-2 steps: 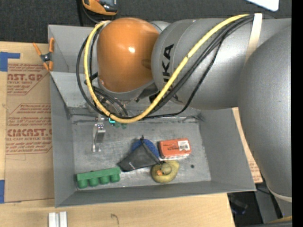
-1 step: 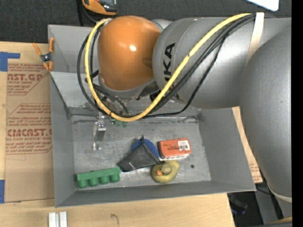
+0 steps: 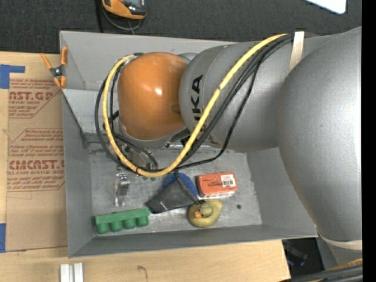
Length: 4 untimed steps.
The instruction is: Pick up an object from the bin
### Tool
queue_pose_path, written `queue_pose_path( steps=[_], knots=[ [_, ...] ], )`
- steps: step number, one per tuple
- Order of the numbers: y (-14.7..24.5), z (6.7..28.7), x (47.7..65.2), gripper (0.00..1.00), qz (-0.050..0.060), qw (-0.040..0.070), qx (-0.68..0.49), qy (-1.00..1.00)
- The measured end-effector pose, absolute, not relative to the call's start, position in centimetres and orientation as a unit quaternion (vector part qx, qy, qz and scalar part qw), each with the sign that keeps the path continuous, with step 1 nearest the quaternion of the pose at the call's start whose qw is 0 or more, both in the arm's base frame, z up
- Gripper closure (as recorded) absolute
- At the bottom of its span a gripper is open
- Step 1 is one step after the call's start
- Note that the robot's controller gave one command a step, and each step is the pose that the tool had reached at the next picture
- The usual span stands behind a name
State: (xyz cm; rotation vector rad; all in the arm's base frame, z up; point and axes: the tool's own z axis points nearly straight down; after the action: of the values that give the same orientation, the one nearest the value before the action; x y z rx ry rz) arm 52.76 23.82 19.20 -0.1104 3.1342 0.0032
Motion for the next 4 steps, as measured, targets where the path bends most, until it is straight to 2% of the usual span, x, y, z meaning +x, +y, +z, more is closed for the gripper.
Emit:
queue_pose_path(
  steps=[1, 2, 3, 4],
  knots=[
    [19.3, 14.4, 51.8, 0.00, 0.001, 0.001, -0.002, 1.000],
    [18.5, 9.8, 50.4, 0.00, 0.000, 0.001, -0.054, 0.999],
    [21.6, 7.2, 48.4, 1.00, -0.001, 0.001, 0.019, 1.000],
    [21.6, 7.2, 48.4, 1.00, -0.001, 0.001, 0.020, 1.000]
  ],
)
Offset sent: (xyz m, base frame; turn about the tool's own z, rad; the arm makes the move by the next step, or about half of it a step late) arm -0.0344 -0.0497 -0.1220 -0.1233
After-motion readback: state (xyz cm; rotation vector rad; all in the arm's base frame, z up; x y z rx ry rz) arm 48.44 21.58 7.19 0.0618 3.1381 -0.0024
